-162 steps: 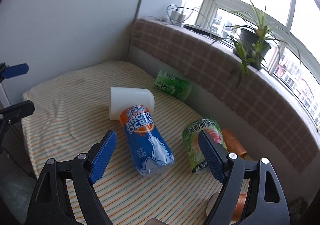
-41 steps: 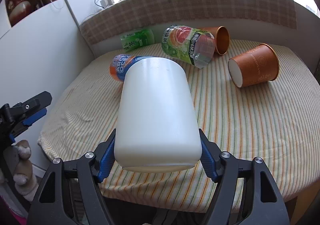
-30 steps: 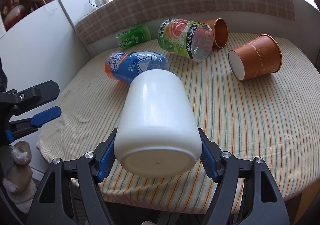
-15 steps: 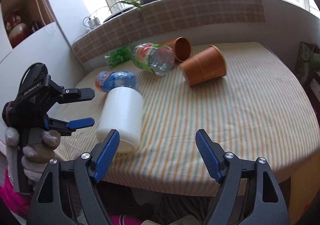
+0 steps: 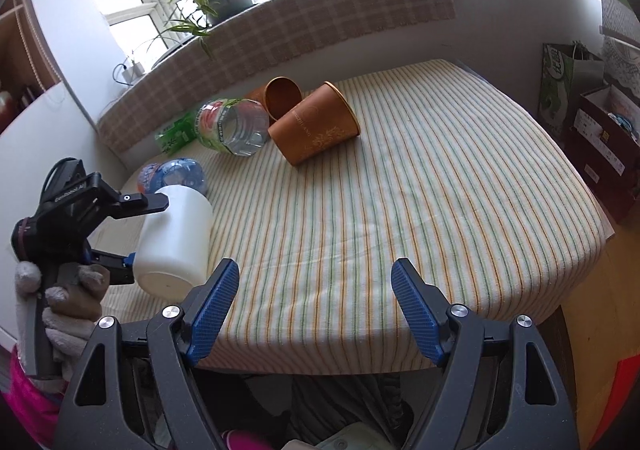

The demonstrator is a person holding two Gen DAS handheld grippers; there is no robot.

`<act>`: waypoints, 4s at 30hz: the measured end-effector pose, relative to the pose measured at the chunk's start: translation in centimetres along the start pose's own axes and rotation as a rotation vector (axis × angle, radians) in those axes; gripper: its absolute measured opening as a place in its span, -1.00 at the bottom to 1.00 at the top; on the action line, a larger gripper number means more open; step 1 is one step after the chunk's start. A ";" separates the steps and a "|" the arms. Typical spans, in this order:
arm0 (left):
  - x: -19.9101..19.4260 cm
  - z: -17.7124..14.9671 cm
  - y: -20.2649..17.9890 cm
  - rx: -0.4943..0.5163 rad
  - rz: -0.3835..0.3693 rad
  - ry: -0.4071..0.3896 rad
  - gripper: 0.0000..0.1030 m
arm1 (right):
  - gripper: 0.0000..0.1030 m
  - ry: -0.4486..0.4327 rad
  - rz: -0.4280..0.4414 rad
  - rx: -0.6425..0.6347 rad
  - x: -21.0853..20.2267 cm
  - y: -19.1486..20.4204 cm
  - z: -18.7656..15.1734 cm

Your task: Flip cup upright

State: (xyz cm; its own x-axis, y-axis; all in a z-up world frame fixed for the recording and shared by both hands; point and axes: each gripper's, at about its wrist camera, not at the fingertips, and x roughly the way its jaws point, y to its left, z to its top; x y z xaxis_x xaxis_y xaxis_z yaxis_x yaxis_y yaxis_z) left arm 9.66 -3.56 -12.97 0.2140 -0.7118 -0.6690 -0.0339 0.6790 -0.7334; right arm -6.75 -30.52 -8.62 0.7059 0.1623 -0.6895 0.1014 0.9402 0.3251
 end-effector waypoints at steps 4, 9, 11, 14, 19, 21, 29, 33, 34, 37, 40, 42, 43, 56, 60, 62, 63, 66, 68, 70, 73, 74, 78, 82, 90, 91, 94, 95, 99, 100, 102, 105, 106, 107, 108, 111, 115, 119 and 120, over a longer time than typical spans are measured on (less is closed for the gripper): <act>0.3 0.2 0.0 0.011 0.007 -0.004 0.47 | 0.52 0.000 -0.008 0.001 0.3 0.0 0.1; 0.1 0.1 -0.4 0.046 0.033 -0.028 0.47 | 0.52 0.001 -0.019 0.019 0.5 -0.4 0.0; -0.1 0.0 -1.0 0.077 0.051 -0.047 0.47 | 0.52 0.000 -0.024 0.022 0.4 -0.5 0.0; -0.6 -0.5 -2.1 0.131 0.078 -0.078 0.47 | 0.52 -0.001 -0.032 0.020 0.5 -0.5 0.1; -1.6 -1.5 -3.9 0.246 0.139 -0.149 0.46 | 0.52 0.006 -0.028 0.020 0.7 -0.2 0.0; -1.9 -1.9 -4.7 0.302 0.172 -0.184 0.46 | 0.52 0.010 -0.025 0.021 0.8 -0.2 -0.1; -1.8 -2.9 -7.3 0.480 0.299 -0.289 0.45 | 0.52 0.019 -0.027 0.020 0.8 -0.2 -0.4; -1.5 -3.2 -7.8 0.534 0.337 -0.310 0.45 | 0.52 0.021 -0.030 0.027 0.9 -0.4 -0.4; -1.3 -3.3 -8.0 0.552 0.350 -0.314 0.45 | 0.52 0.022 -0.029 0.029 0.9 -0.5 -0.4; -1.1 -3.8 -8.5 0.606 0.386 -0.323 0.45 | 0.52 0.022 -0.030 0.030 0.9 -0.5 -0.4; -0.6 -4.2 -9.0 0.644 0.411 -0.324 0.45 | 0.52 0.022 -0.030 0.029 0.9 -0.5 -0.4; -0.4 -4.5 -9.2 0.660 0.420 -0.322 0.45 | 0.52 0.023 -0.030 0.027 1.0 -0.4 -0.3; -0.3 -4.6 -9.2 0.667 0.424 -0.321 0.45 | 0.52 0.022 -0.031 0.025 1.0 -0.4 -0.3; 0.6 -5.6 -9.6 0.722 0.466 -0.298 0.45 | 0.52 0.021 -0.034 0.019 1.1 -0.3 -0.2; 0.5 -5.5 -9.5 0.710 0.454 -0.295 0.45 | 0.52 0.023 -0.033 0.012 1.1 -0.2 -0.2; 0.5 -5.5 -9.5 0.708 0.440 -0.288 0.46 | 0.52 0.025 -0.032 0.015 1.2 -0.3 -0.2; 0.5 -5.5 -9.5 0.709 0.438 -0.287 0.46 | 0.52 0.025 -0.032 0.017 1.2 -0.3 -0.2; 0.6 -5.4 -9.4 0.697 0.411 -0.263 0.50 | 0.52 0.024 -0.033 0.020 1.2 -0.3 -0.3; 0.6 -5.2 -9.2 0.675 0.391 -0.248 0.54 | 0.52 0.023 -0.032 0.020 1.1 -0.2 -0.3; 0.6 -5.1 -9.0 0.664 0.382 -0.242 0.55 | 0.52 0.022 -0.034 0.019 1.1 -0.2 -0.3; 0.6 -5.0 -8.7 0.645 0.367 -0.228 0.56 | 0.52 0.022 -0.033 0.019 1.1 -0.2 -0.3; 0.6 -5.0 -8.6 0.639 0.362 -0.223 0.56 | 0.52 0.022 -0.033 0.019 1.1 -0.2 -0.3; 0.7 -5.1 -8.0 0.625 0.350 -0.205 0.73 | 0.52 0.024 -0.033 0.016 1.1 -0.1 -0.4; 0.6 -5.5 -7.2 0.620 0.360 -0.203 0.79 | 0.52 0.027 -0.033 0.013 1.2 0.0 -0.4; -1.1 -5.9 -4.8 0.556 0.371 -0.222 0.79 | 0.52 0.013 -0.035 -0.032 1.4 1.2 0.4; -1.5 -6.0 -4.7 0.553 0.372 -0.235 0.79 | 0.52 0.009 -0.034 -0.040 1.4 1.4 0.5; -3.0 -6.2 -4.5 0.549 0.389 -0.284 0.79 | 0.52 -0.005 -0.028 -0.065 1.4 2.3 1.1; -3.4 -6.2 -4.5 0.547 0.393 -0.299 0.79 | 0.52 -0.009 -0.027 -0.073 1.5 2.5 1.2; -5.0 -6.6 -4.1 0.546 0.407 -0.339 0.79 | 0.52 -0.015 -0.016 -0.090 1.7 3.3 1.7; -5.4 -6.6 -4.1 0.545 0.413 -0.350 0.79 | 0.52 -0.017 -0.014 -0.093 1.8 3.5 1.8; -6.2 -6.7 -3.9 0.540 0.427 -0.379 0.79 | 0.52 -0.024 -0.010 -0.102 1.8 3.9 2.1; -7.8 -6.9 -4.0 0.526 0.451 -0.450 0.79 | 0.52 -0.041 -0.008 -0.115 1.7 4.5 2.4; -8.3 -7.0 -4.1 0.526 0.459 -0.477 0.79 | 0.52 -0.048 -0.008 -0.120 1.7 4.7 2.5; -8.9 -7.2 -4.3 0.528 0.469 -0.509 0.79 | 0.52 -0.057 -0.010 -0.126 1.6 4.8 2.6; -9.4 -7.4 -4.6 0.535 0.477 -0.542 0.79 | 0.54 -0.066 -0.012 -0.131 1.6 5.0 2.7; -10.7 -8.4 -5.5 0.559 0.505 -0.656 0.92 | 0.58 -0.100 -0.016 -0.146 1.2 5.6 3.2; -12.0 -9.4 -6.3 0.565 0.513 -0.776 0.99 | 0.61 -0.158 -0.042 -0.178 0.6 6.4 3.5; -12.4 -9.5 -6.7 0.577 0.527 -0.802 0.99 | 0.71 -0.197 -0.065 -0.195 0.4 6.9 3.6; -12.5 -9.6 -6.8 0.582 0.536 -0.809 0.99 | 0.75 -0.205 -0.070 -0.199 0.3 7.0 3.6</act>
State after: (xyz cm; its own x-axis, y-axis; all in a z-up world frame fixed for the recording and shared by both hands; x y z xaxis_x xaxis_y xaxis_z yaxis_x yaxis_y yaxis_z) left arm -2.11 -1.03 -0.77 0.8845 -0.1224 -0.4501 0.1035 0.9924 -0.0664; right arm -3.32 -25.01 -4.25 0.8309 0.0501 -0.5542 0.0299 0.9905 0.1343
